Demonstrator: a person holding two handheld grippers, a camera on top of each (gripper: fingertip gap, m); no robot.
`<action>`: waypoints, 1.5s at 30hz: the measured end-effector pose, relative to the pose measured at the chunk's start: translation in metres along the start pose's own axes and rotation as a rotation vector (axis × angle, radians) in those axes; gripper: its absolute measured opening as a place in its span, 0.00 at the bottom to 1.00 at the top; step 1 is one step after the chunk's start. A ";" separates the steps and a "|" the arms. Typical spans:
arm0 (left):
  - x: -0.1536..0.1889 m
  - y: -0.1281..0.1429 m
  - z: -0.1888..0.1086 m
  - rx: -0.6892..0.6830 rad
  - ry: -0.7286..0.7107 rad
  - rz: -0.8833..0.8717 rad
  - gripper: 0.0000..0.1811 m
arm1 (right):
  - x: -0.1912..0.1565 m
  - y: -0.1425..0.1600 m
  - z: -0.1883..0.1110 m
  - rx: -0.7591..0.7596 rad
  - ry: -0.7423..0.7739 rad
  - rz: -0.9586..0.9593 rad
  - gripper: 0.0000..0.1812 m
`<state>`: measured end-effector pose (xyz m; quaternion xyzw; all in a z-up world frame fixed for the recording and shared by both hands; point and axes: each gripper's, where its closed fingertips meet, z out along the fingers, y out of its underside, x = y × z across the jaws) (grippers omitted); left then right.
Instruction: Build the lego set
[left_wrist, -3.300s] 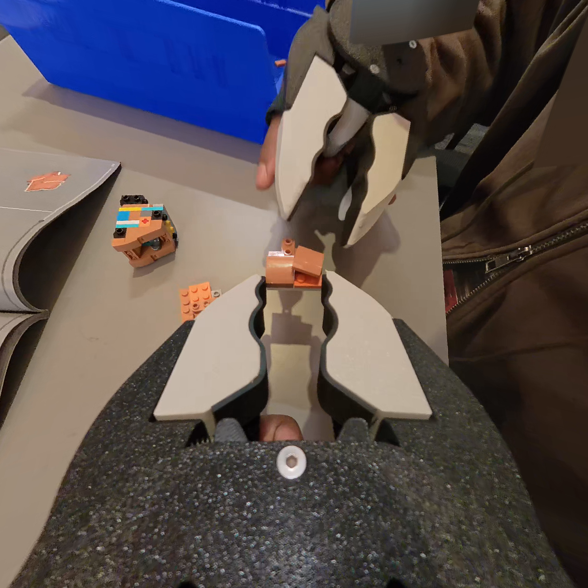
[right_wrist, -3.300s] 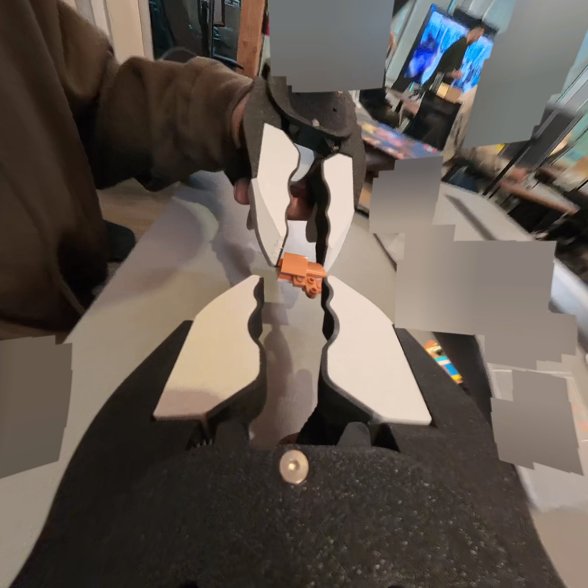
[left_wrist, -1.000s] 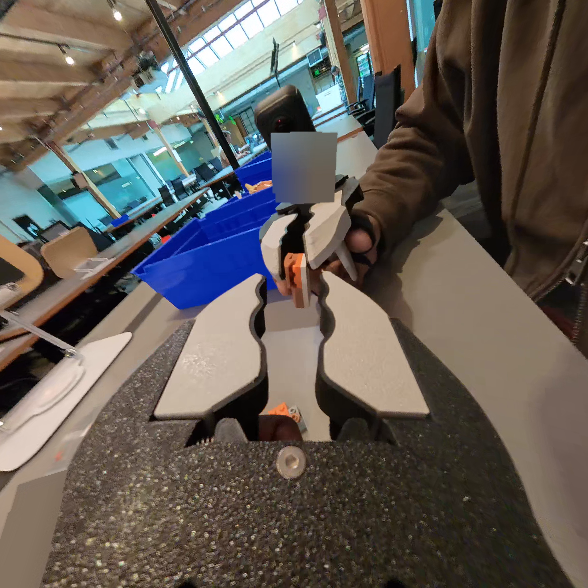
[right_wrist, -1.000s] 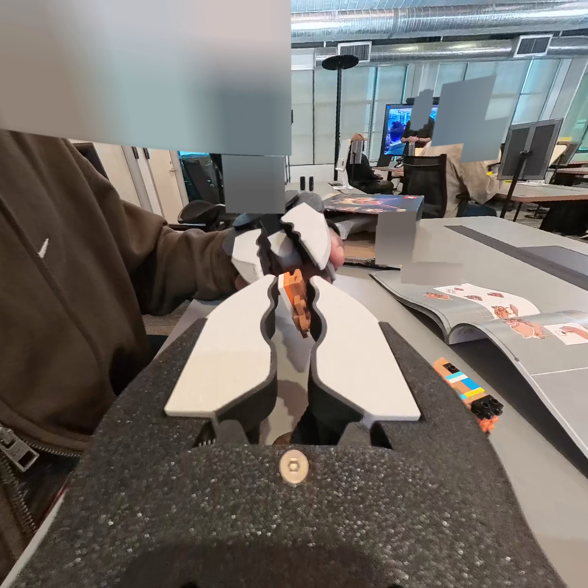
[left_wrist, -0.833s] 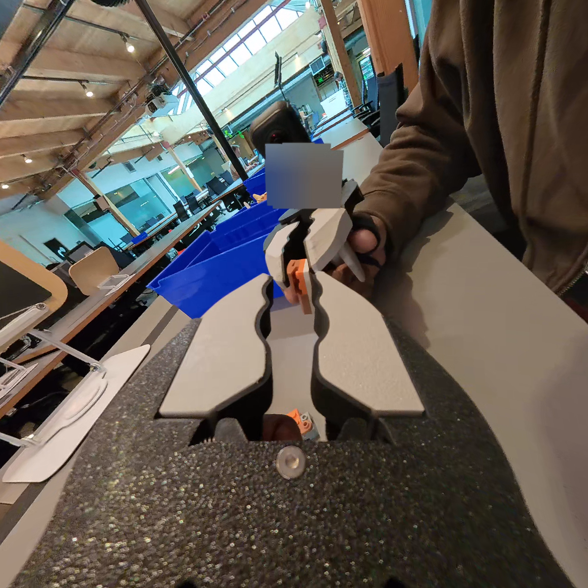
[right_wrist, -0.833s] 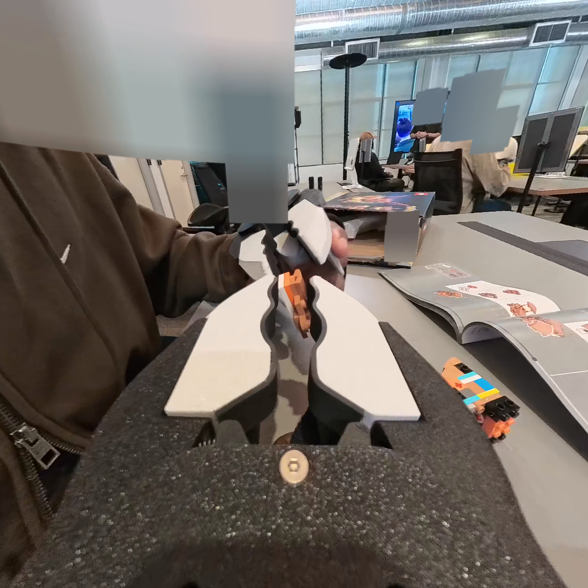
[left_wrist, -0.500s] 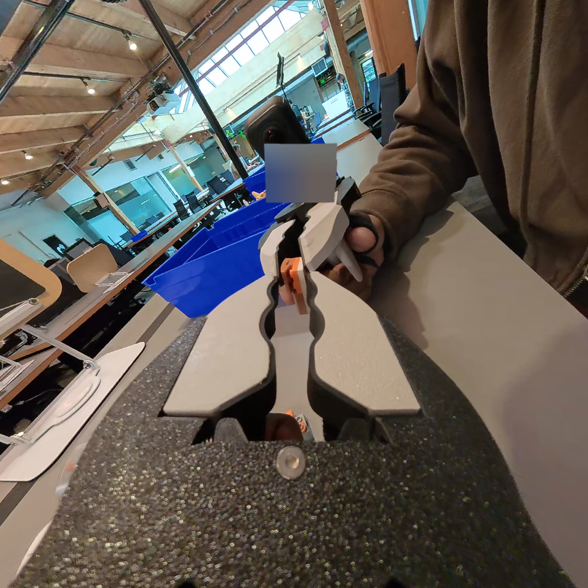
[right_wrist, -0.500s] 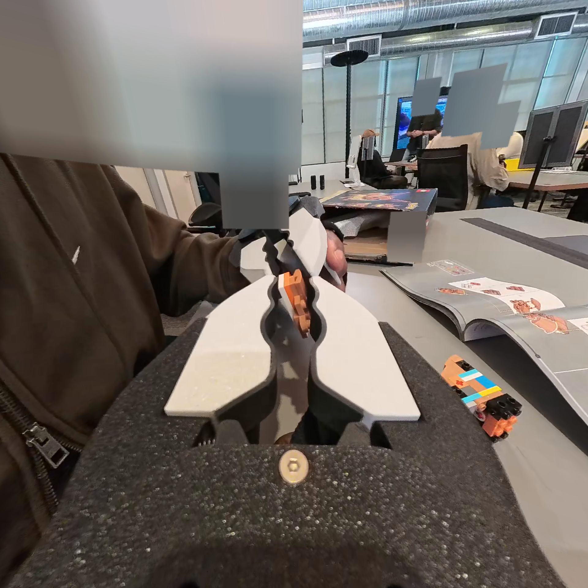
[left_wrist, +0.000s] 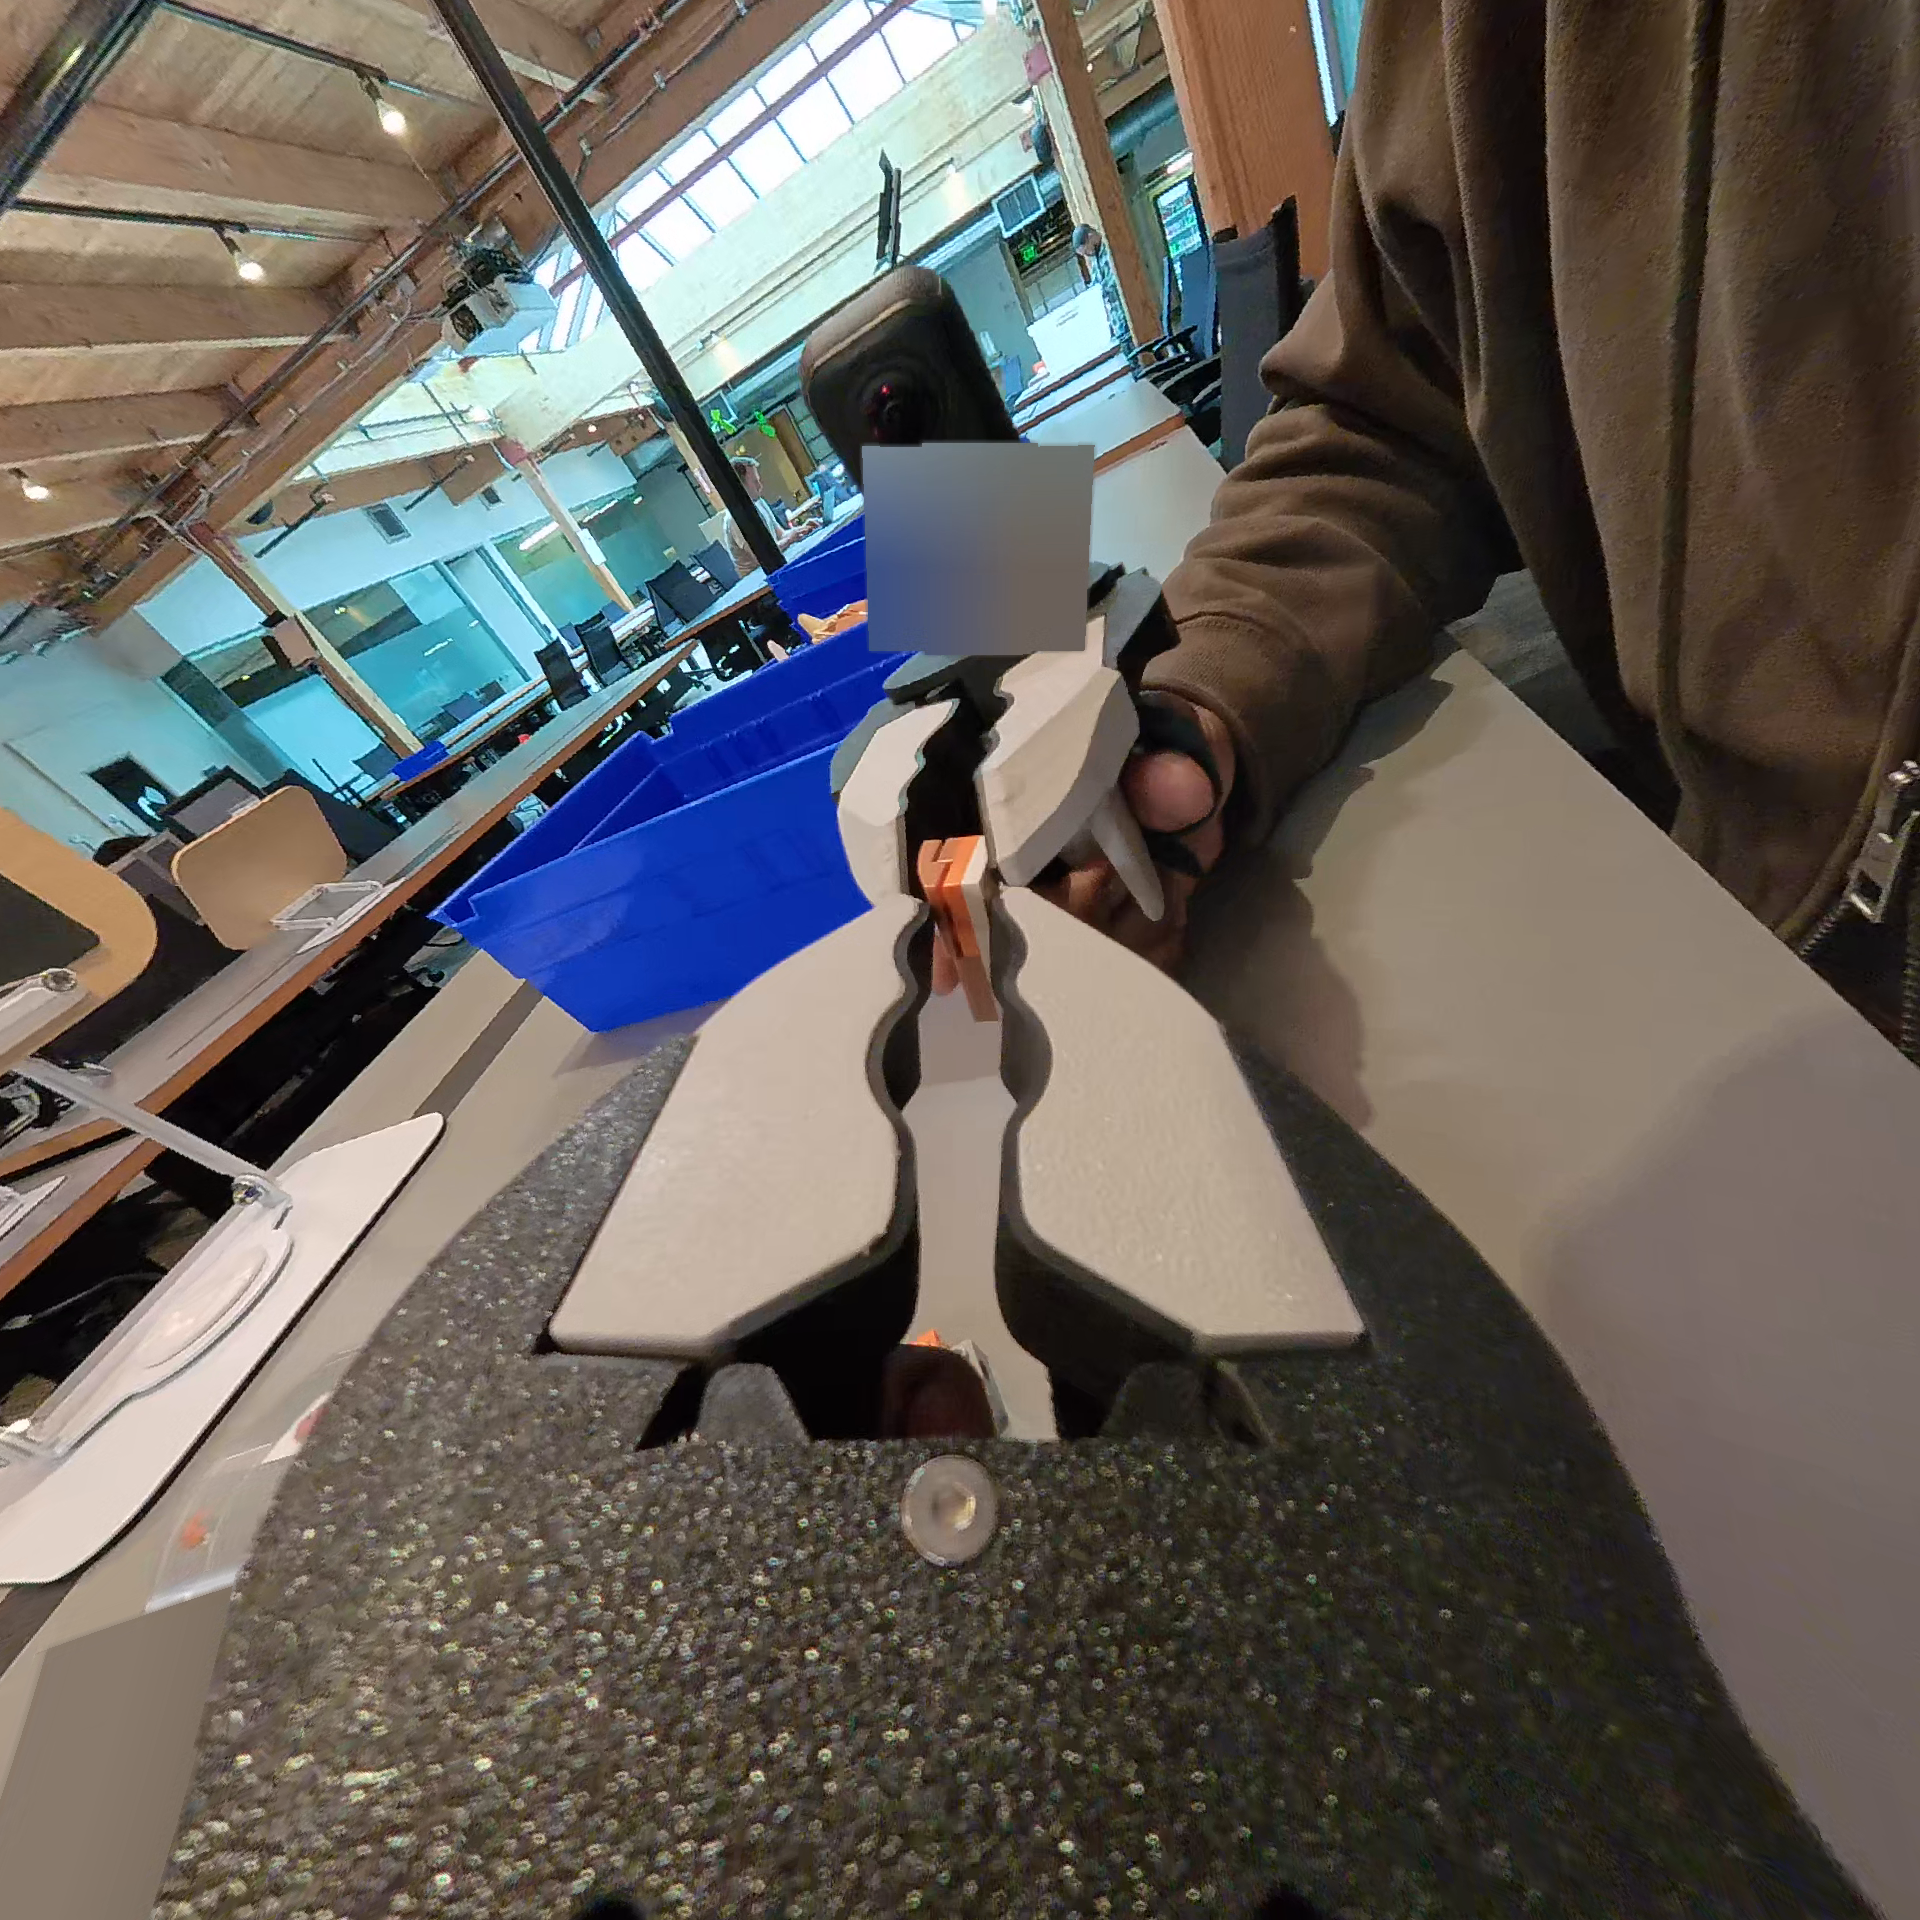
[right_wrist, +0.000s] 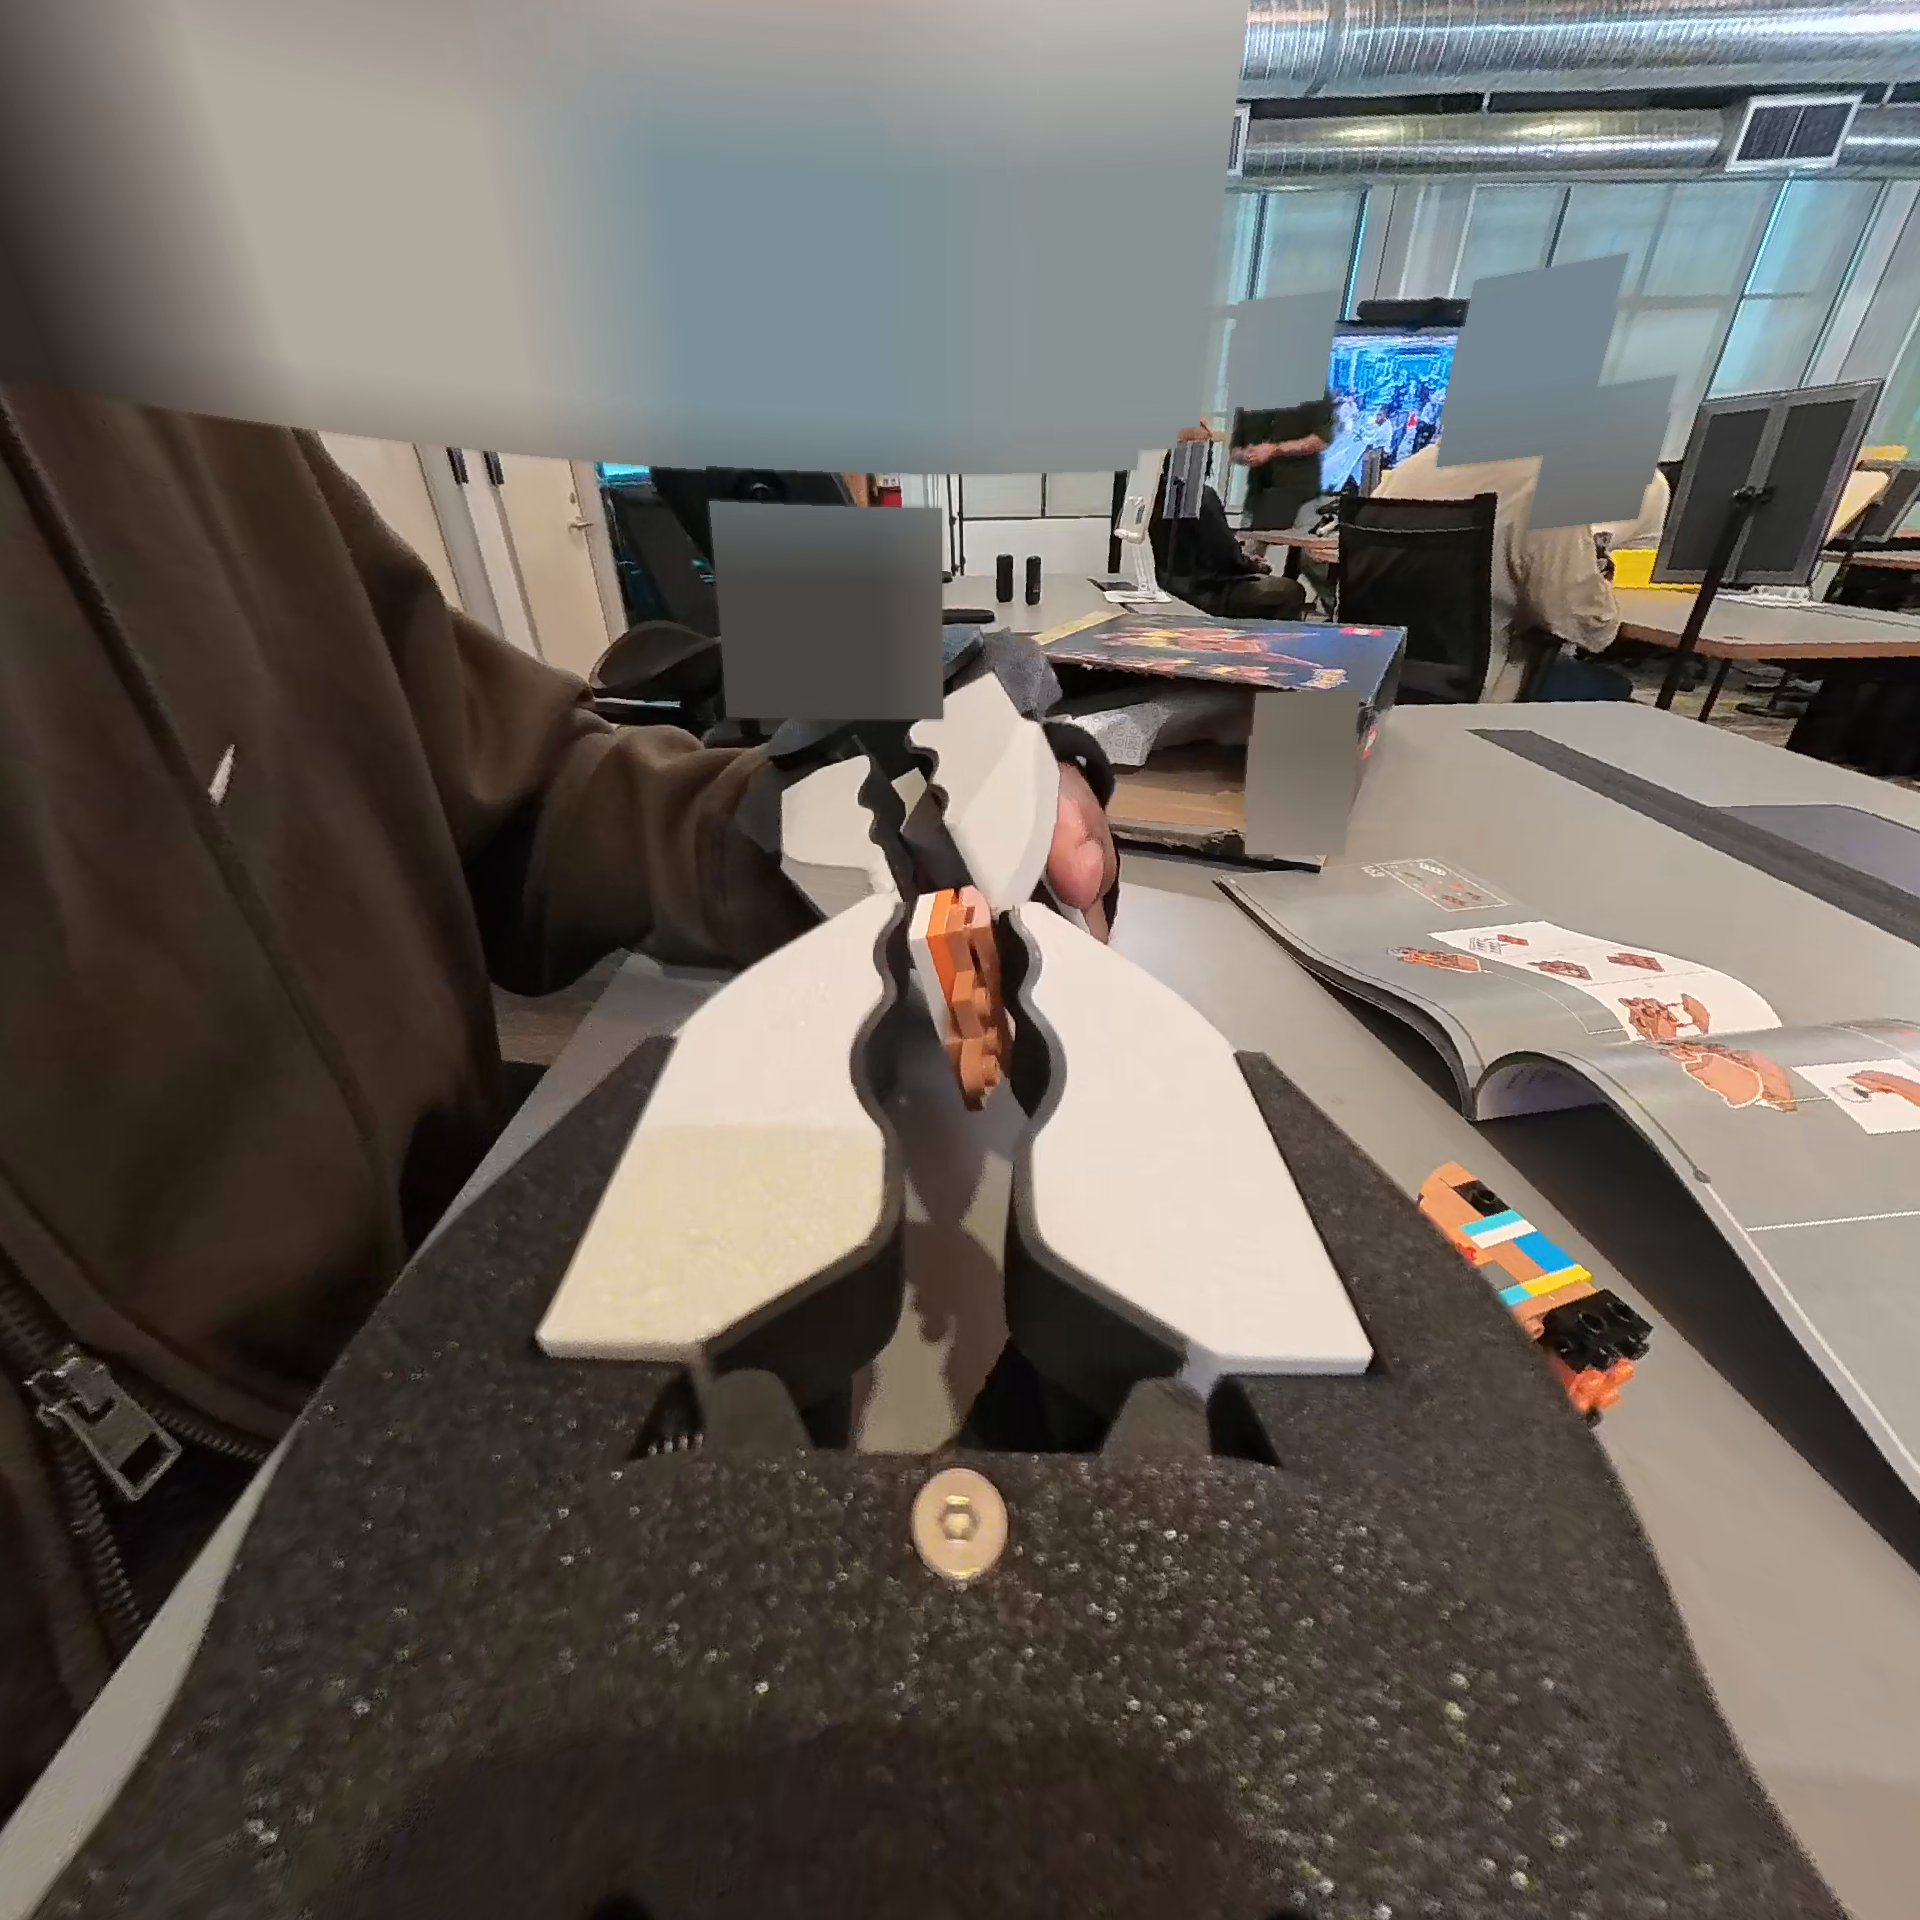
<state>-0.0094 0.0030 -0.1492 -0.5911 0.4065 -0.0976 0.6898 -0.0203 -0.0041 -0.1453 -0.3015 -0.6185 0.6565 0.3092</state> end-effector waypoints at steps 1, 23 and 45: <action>0.001 0.000 0.000 0.002 0.006 -0.005 0.05 | -0.001 0.000 0.000 -0.003 0.002 -0.010 0.09; -0.005 0.004 -0.001 0.042 0.047 -0.273 0.07 | 0.004 -0.006 -0.002 -0.008 0.094 -0.189 0.08; 0.018 0.002 0.012 0.048 0.408 -0.952 0.22 | -0.006 -0.001 0.004 -0.035 0.132 -0.543 0.07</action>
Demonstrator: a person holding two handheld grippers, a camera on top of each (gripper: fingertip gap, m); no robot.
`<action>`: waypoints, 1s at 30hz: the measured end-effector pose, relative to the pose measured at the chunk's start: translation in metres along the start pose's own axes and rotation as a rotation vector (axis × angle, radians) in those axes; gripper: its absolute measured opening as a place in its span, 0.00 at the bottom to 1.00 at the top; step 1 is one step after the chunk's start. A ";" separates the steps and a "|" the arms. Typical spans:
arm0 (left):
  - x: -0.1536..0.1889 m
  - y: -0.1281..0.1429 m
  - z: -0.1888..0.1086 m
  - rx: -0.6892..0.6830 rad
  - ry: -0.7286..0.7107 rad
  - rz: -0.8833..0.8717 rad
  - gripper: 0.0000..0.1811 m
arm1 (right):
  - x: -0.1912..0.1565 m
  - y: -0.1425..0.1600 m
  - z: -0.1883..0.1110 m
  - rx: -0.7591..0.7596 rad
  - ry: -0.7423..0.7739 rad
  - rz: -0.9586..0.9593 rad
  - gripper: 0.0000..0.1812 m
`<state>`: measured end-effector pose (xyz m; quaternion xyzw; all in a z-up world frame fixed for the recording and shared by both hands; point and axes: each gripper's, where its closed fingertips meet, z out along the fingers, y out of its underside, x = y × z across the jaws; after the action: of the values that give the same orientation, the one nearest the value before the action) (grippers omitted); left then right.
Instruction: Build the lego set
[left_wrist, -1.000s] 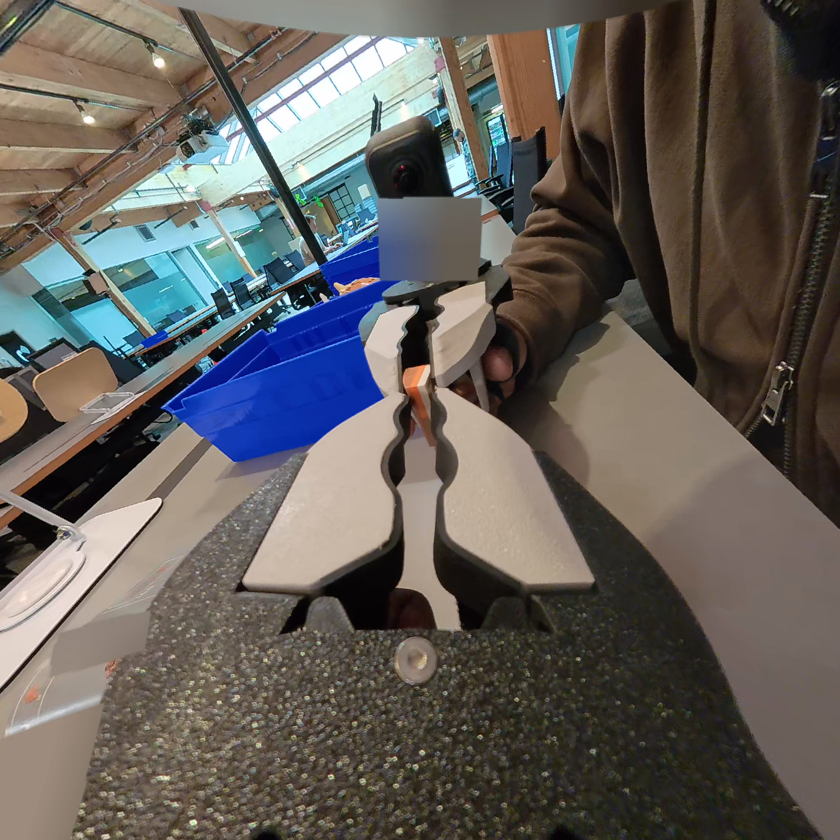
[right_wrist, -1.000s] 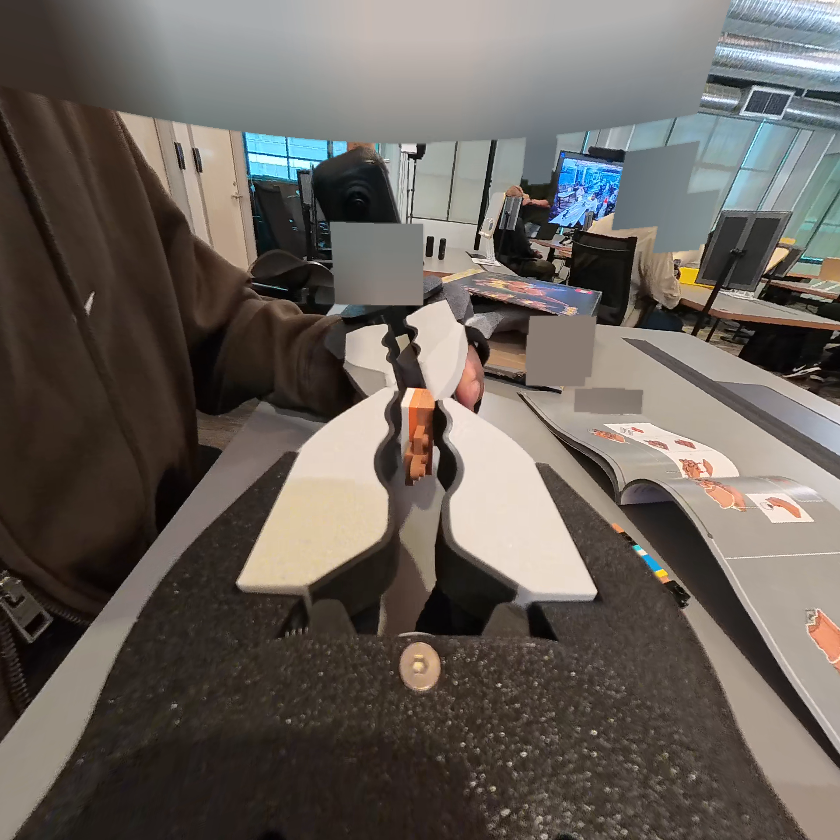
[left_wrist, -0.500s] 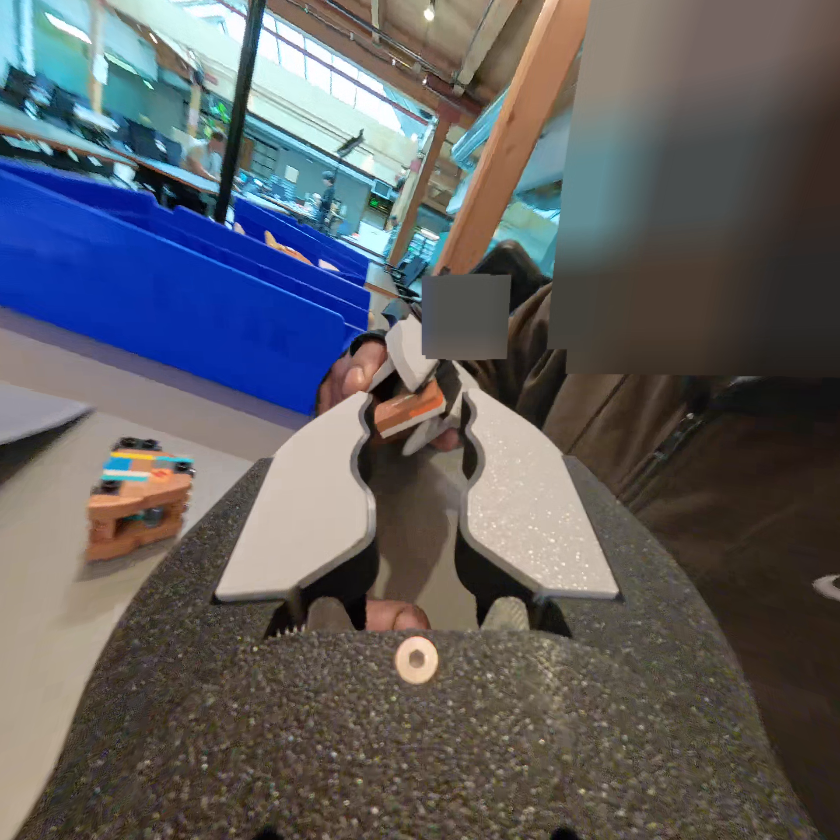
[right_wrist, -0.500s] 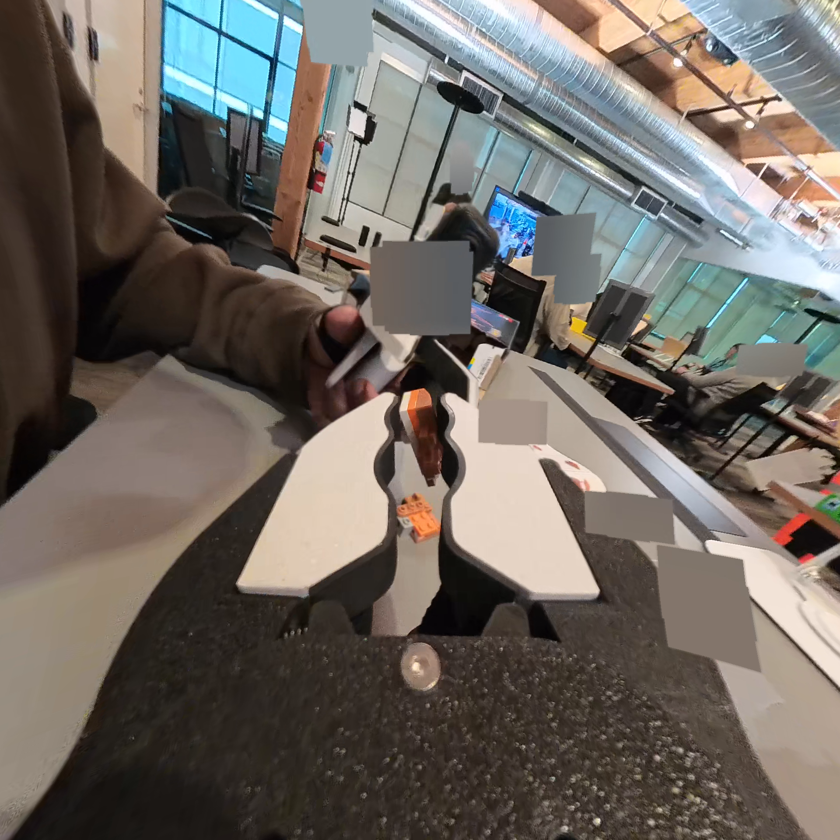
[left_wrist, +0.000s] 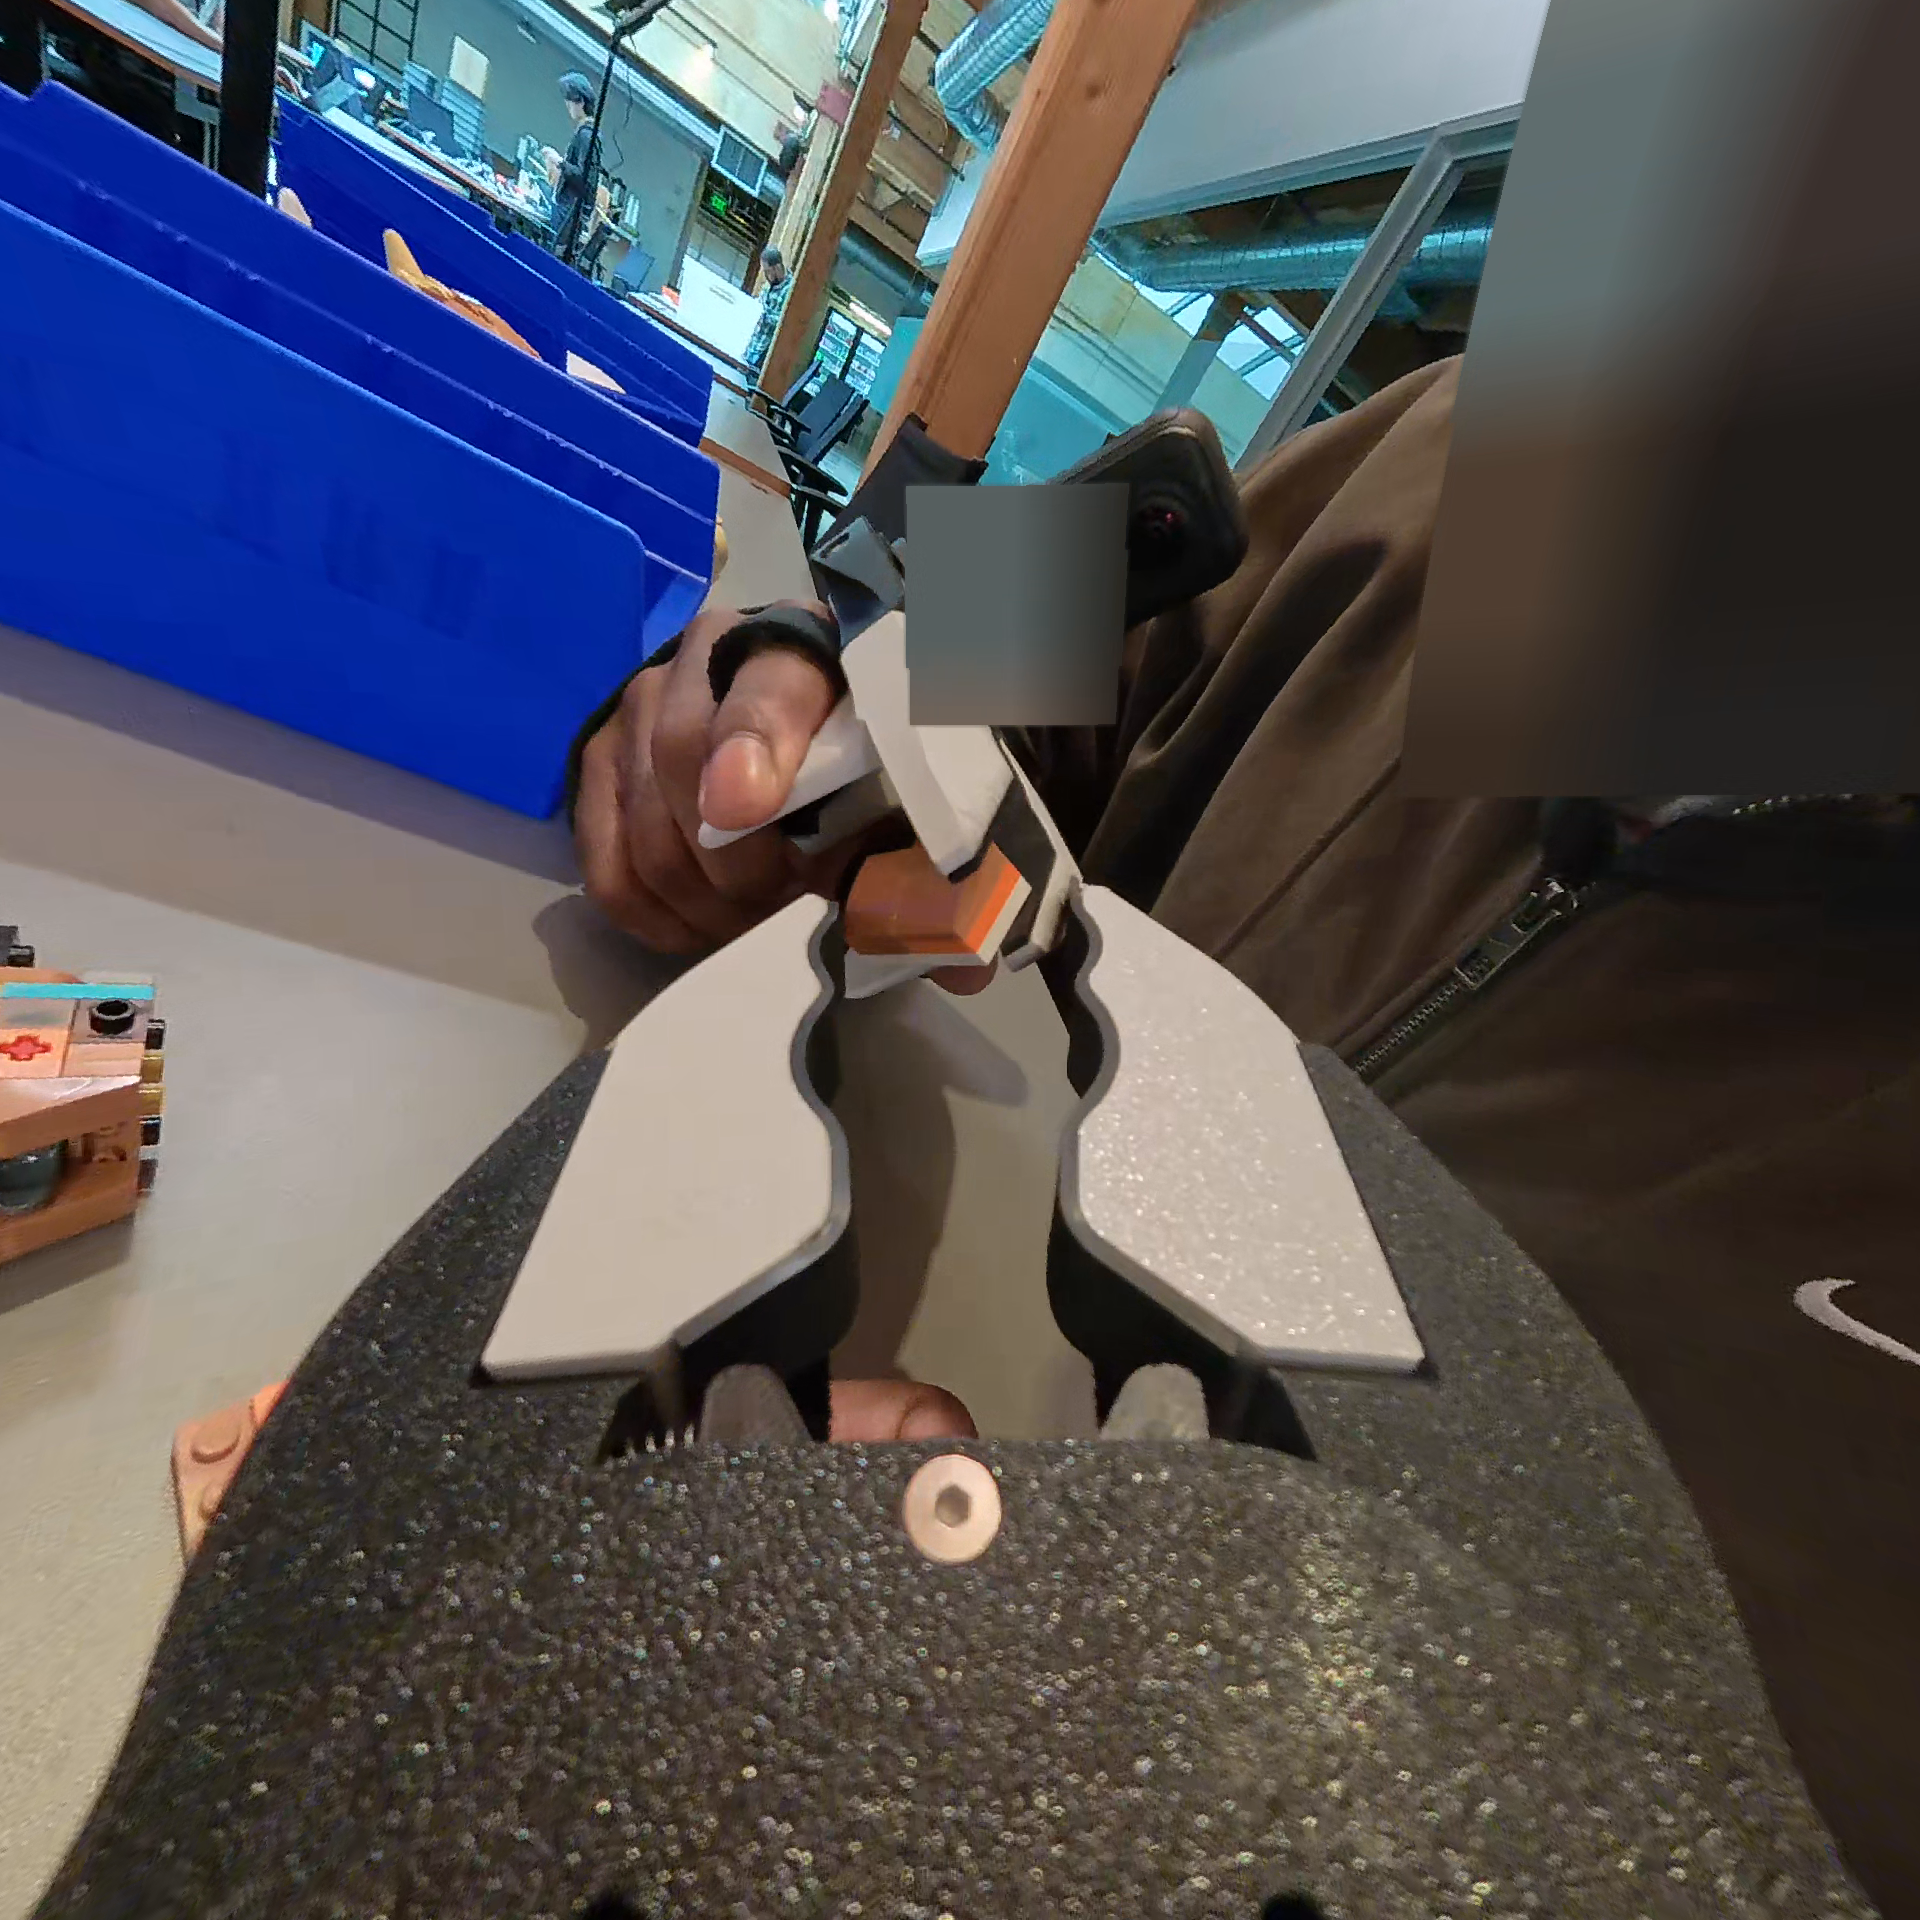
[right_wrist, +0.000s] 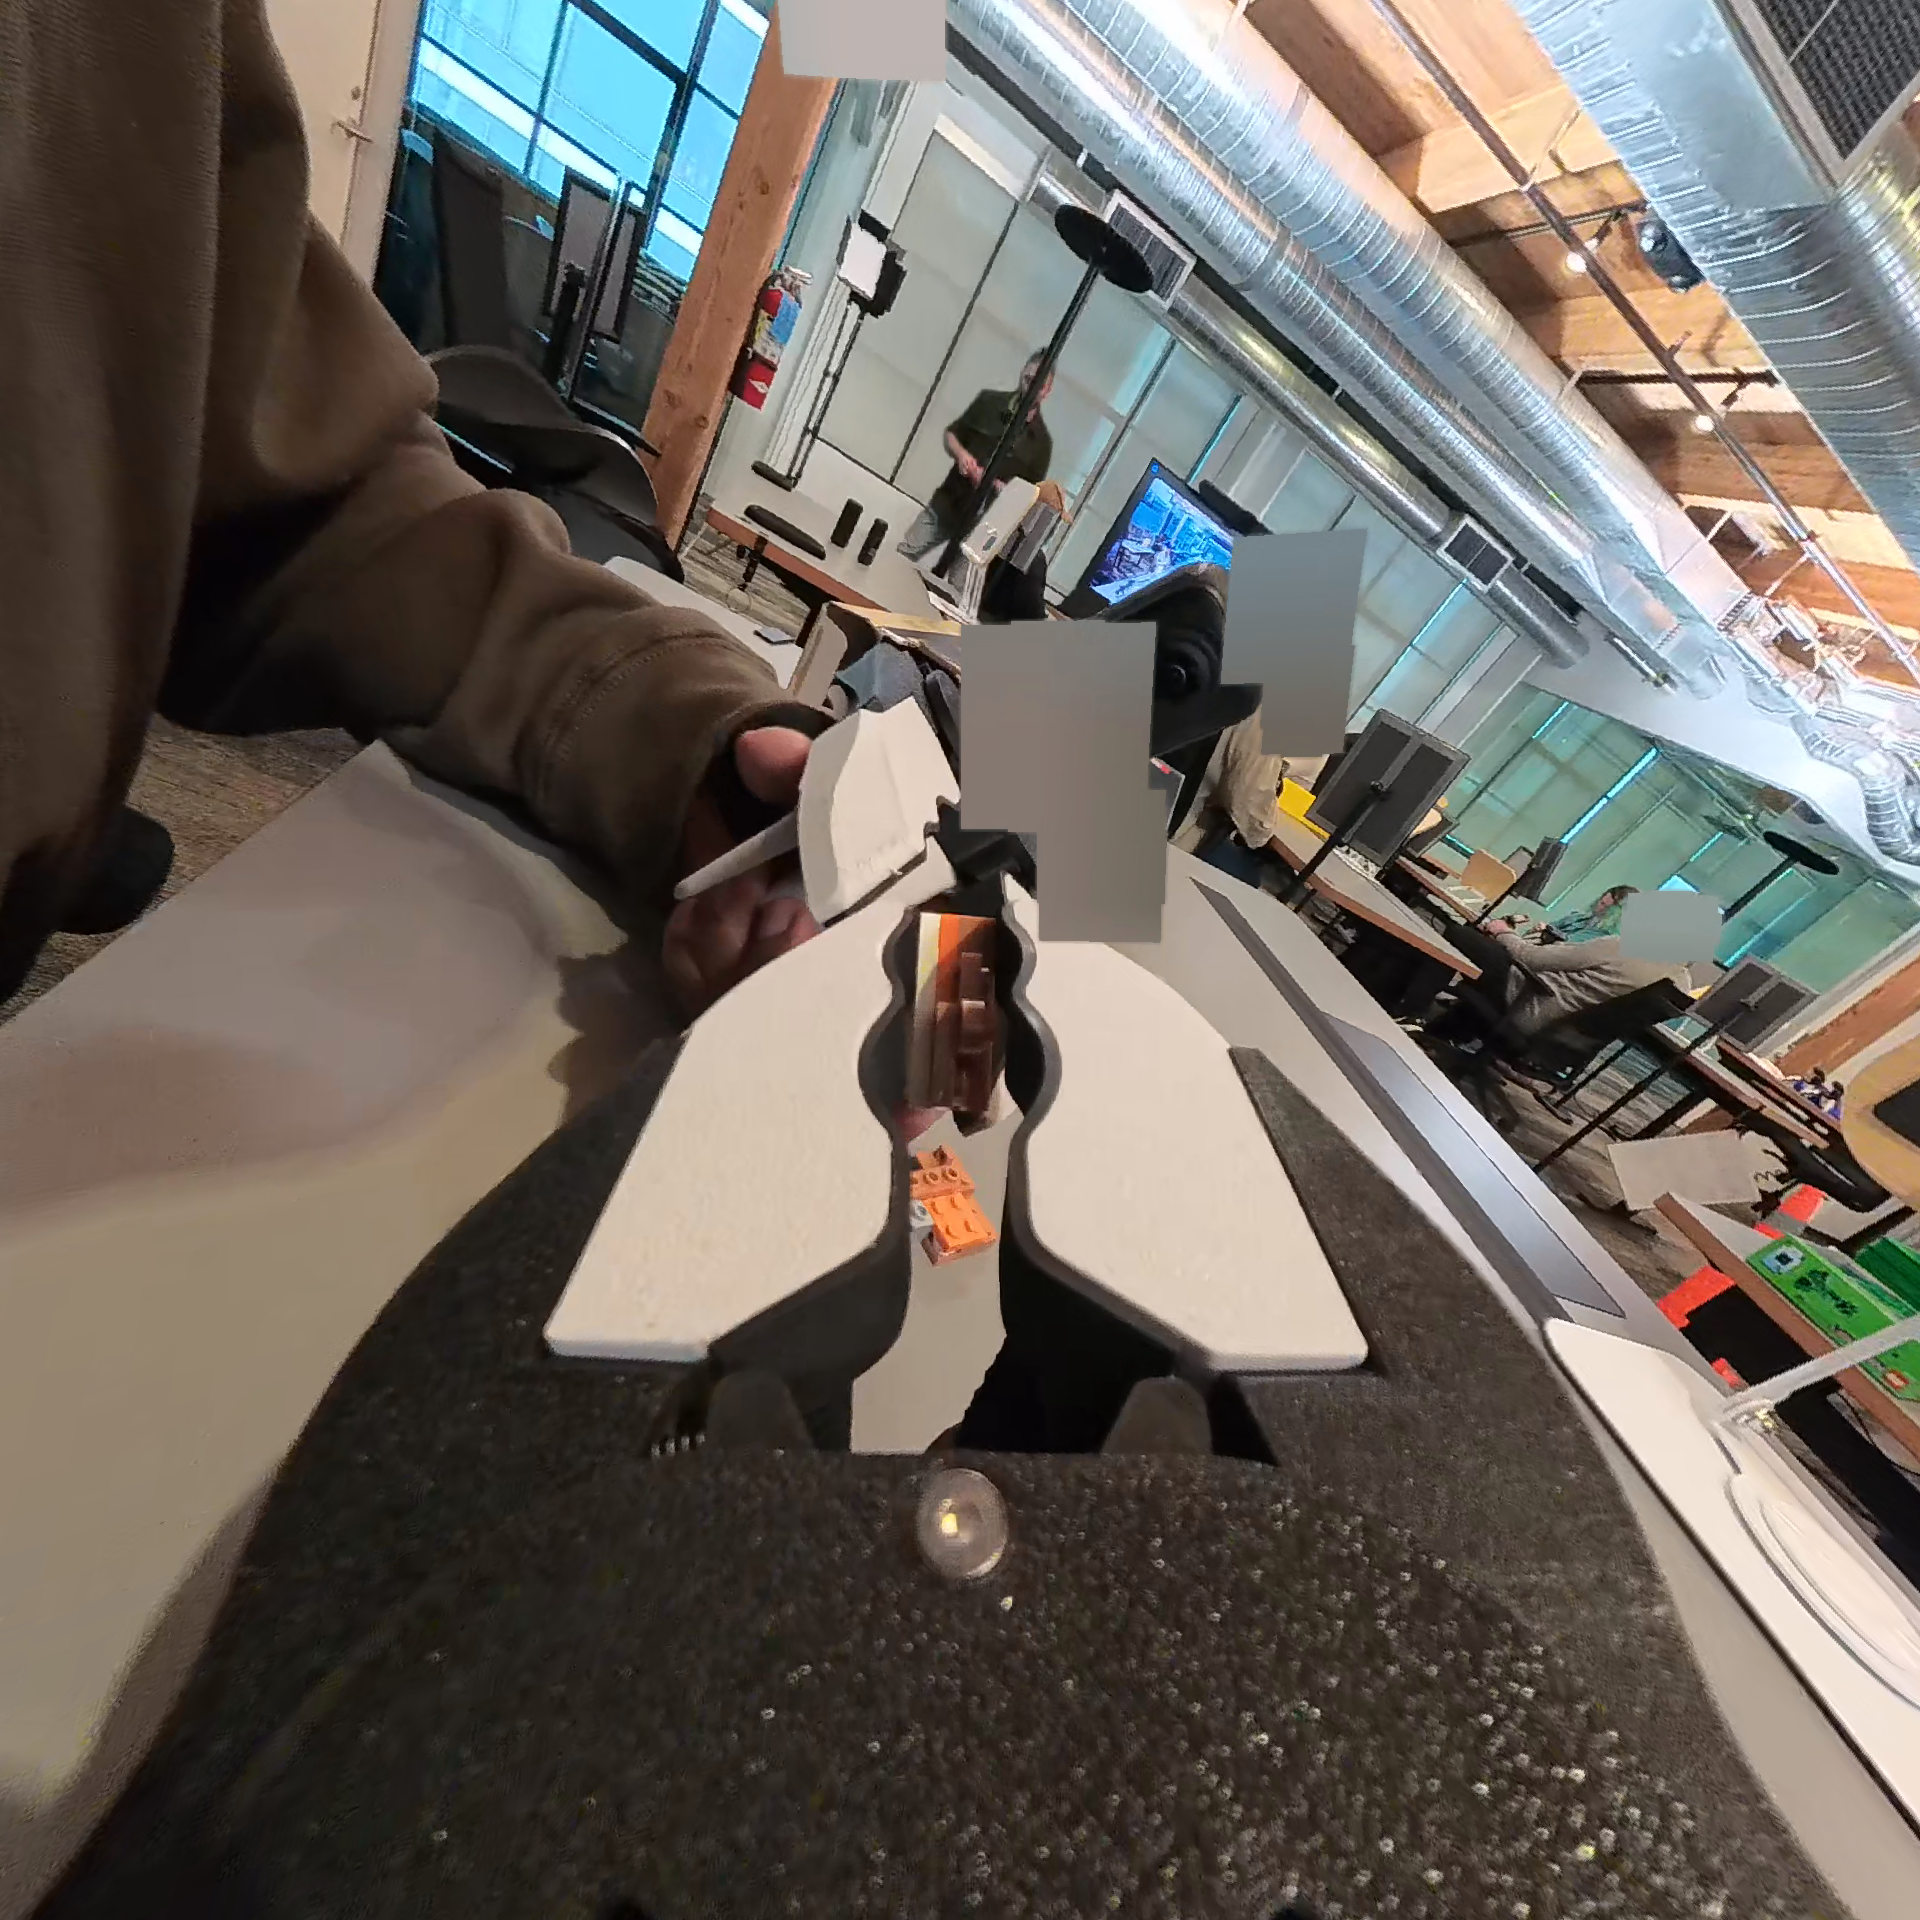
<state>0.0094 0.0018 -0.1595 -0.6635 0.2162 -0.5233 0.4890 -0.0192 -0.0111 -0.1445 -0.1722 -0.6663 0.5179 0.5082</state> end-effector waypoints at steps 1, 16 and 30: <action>0.000 0.000 0.000 0.003 -0.001 0.002 0.22 | 0.000 0.000 0.000 0.000 0.002 0.006 0.07; -0.010 -0.004 -0.011 0.033 -0.087 0.053 0.17 | 0.008 0.010 -0.002 -0.072 0.061 0.001 0.07; -0.023 0.008 -0.017 -0.075 -0.207 0.057 0.18 | 0.010 0.036 0.003 -0.279 0.130 -0.222 0.07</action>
<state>-0.0123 0.0100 -0.1780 -0.7253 0.2028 -0.4295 0.4983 -0.0367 0.0092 -0.1704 -0.1995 -0.7124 0.3490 0.5753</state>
